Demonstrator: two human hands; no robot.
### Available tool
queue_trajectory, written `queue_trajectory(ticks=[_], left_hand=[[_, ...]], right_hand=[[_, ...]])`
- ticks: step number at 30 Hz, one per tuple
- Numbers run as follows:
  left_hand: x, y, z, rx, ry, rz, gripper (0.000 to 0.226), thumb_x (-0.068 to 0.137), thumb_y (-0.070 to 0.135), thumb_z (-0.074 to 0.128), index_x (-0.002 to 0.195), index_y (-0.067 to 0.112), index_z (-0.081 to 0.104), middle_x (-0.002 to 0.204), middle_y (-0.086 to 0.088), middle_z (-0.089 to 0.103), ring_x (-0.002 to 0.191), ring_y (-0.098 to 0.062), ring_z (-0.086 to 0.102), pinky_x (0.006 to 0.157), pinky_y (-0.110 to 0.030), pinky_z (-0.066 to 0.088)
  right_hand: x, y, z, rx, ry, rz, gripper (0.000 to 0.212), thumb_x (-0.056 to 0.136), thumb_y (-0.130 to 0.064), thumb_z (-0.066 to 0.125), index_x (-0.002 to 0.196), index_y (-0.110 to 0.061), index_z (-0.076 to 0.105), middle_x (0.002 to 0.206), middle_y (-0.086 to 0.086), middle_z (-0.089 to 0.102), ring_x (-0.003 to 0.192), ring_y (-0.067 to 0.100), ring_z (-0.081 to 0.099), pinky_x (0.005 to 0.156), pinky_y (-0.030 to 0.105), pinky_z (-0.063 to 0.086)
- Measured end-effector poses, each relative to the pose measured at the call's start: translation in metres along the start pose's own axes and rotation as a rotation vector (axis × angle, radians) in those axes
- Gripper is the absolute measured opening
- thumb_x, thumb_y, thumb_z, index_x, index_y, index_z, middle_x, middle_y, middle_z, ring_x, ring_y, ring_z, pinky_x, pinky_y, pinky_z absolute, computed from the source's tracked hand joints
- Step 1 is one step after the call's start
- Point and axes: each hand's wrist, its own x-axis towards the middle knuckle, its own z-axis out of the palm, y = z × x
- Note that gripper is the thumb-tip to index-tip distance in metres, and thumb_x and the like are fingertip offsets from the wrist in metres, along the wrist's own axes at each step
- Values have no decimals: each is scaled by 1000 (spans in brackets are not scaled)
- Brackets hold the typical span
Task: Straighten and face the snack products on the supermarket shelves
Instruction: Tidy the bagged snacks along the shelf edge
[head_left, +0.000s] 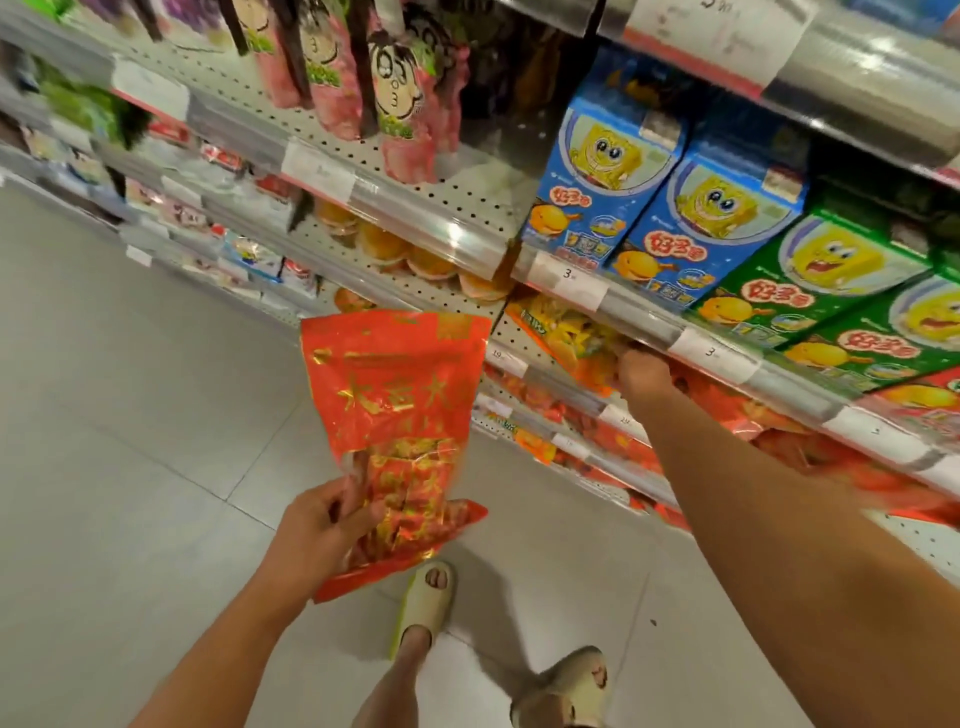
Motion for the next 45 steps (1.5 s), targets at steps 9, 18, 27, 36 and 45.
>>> queue_trajectory(ticks=[9,18,27,36,45], left_hand=[[7,28,54,-20,-155,-38,46,81,40,80,58,22,45,81,-18,69,83,-33,72,75,-54,58],[-11,57,120,128,-428,29,53,74,47,84,78,1,59,89,-10,75,85,-23,74,79,-50,59],[-38,95,265,227,-821,277,29,77,37,82,83,18,61,75,16,59,72,-3,50,69,-40,47],[-60,162,374,889,-495,871,59,95,32,63,150,24,41,168,-1,23,152,-23,28,122,-35,25],[-44,197,444,1331,-187,1012,97,92,38,57,162,19,-8,166,-6,-29,154,-30,-22,126,-56,3]], right_hand=[[-131,75,-33,-42,-343,-33,19,103,-19,58,120,-14,65,121,12,70,88,24,72,85,45,56],[-195,121,-97,-41,-352,0,58,84,-54,77,134,-32,57,124,-13,67,114,5,66,85,18,54],[-219,194,-205,340,46,36,77,65,-43,94,132,-24,61,120,1,74,110,24,72,85,38,60],[-223,275,-336,371,363,88,58,73,-33,91,122,-23,62,111,-2,76,98,16,74,82,41,61],[-143,310,-458,183,399,79,35,76,-25,90,99,-22,63,88,-2,71,77,20,68,68,36,55]])
